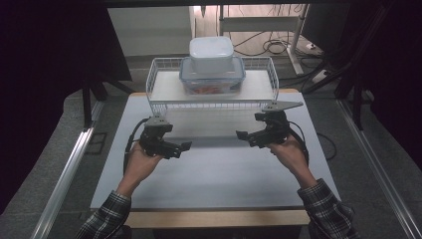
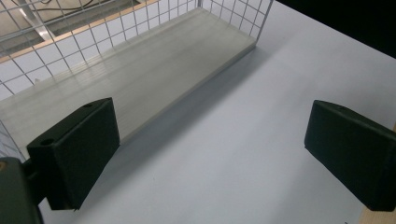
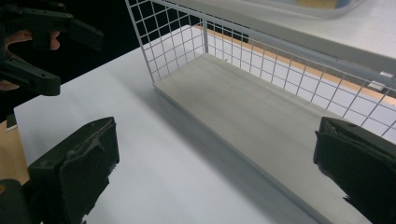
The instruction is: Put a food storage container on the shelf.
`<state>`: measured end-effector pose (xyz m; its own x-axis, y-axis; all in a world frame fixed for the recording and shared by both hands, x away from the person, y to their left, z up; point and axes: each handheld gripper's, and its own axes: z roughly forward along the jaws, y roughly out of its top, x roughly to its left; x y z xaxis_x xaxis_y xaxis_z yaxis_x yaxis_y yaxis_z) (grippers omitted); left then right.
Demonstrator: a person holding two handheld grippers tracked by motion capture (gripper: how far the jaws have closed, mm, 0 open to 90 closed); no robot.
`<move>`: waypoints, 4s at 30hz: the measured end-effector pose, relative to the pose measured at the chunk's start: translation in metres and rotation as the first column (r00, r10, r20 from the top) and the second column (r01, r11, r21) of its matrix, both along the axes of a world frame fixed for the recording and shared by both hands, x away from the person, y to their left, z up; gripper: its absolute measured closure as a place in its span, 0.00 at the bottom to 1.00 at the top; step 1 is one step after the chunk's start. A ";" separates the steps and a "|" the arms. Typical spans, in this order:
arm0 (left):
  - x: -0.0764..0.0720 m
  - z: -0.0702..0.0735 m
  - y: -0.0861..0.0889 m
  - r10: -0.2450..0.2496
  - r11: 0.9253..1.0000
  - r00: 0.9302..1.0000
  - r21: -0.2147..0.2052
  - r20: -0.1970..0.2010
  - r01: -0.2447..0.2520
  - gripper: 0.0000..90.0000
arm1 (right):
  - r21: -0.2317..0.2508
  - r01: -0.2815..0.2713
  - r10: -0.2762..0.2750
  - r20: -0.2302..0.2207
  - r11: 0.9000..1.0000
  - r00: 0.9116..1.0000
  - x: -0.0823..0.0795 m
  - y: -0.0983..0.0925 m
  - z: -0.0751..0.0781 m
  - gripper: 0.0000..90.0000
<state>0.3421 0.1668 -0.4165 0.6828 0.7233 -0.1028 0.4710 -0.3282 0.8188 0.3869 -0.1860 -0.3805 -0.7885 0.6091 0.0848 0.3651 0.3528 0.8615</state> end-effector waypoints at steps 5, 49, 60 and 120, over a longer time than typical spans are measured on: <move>-0.001 -0.007 -0.001 0.004 1.000 1.000 0.014 -0.001 -0.003 0.03 | -0.001 0.002 -0.002 0.003 1.000 1.000 -0.003 -0.002 -0.005 0.01; -0.034 -0.055 -0.001 0.020 1.000 0.999 -0.013 -0.028 -0.021 0.03 | -0.059 0.021 -0.023 -0.031 0.998 0.999 -0.031 -0.022 -0.050 0.00; -0.043 -0.066 0.001 0.022 1.000 0.999 -0.011 -0.042 -0.023 0.03 | -0.058 0.031 -0.033 -0.035 0.998 0.999 -0.038 -0.027 -0.058 0.00; -0.090 -0.115 0.031 0.040 0.999 0.994 0.013 -0.105 -0.039 0.00 | -0.157 0.066 -0.085 -0.114 0.985 0.990 -0.081 -0.065 -0.118 0.00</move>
<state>0.2524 0.1976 -0.5314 0.6393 0.7511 -0.1647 0.5675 -0.3162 0.7602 0.3061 -0.2512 -0.4988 -0.7296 0.6796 0.0769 0.4928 0.4444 0.7481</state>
